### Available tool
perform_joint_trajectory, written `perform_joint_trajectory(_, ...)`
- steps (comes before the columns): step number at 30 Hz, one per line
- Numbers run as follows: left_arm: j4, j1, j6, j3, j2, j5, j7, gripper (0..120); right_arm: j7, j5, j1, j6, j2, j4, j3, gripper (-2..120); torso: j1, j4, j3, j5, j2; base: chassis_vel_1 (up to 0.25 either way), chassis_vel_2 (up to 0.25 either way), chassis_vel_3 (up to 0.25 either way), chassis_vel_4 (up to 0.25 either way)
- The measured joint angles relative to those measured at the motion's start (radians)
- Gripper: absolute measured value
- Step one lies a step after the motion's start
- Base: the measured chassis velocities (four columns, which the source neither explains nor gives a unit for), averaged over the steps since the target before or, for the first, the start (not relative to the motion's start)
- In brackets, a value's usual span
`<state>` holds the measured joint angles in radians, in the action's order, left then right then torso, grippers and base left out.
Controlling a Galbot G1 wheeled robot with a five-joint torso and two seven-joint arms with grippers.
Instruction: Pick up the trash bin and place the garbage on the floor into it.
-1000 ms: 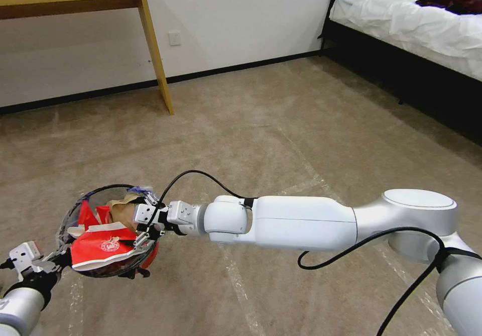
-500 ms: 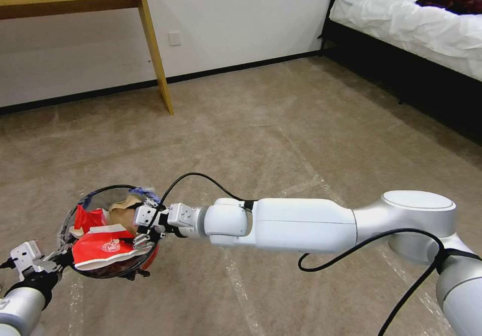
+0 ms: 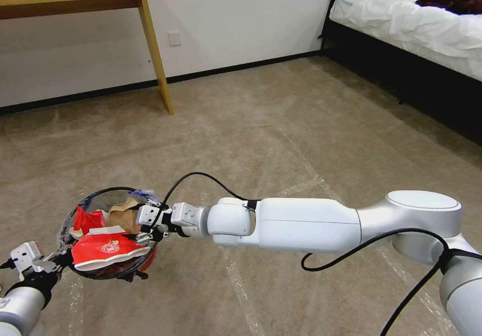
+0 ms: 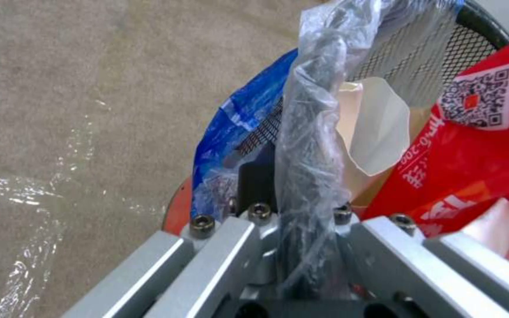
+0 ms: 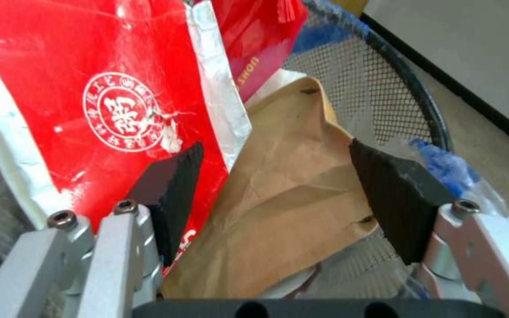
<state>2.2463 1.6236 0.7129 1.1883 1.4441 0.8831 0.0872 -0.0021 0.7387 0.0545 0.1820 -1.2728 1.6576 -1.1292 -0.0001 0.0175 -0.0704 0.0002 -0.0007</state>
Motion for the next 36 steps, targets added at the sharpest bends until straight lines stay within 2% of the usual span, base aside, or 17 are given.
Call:
perform_joint_trajectory(26,-0.02,-0.007,0.0,0.001,-0.002,-0.004,0.003,1,0.0,0.006,-0.002,-0.004,0.041,0.052,0.021,63,0.0,0.0,0.0,0.0,0.0,0.0,0.0,0.0,0.0)
perform_joint_trajectory(36,-0.043,-0.005,0.001,0.005,-0.01,-0.005,0.006,1,0.004,0.035,-0.016,-0.009,0.068,0.093,0.081,64,0.0,0.0,0.0,0.0001,0.0,0.0,0.0,0.0,0.0)
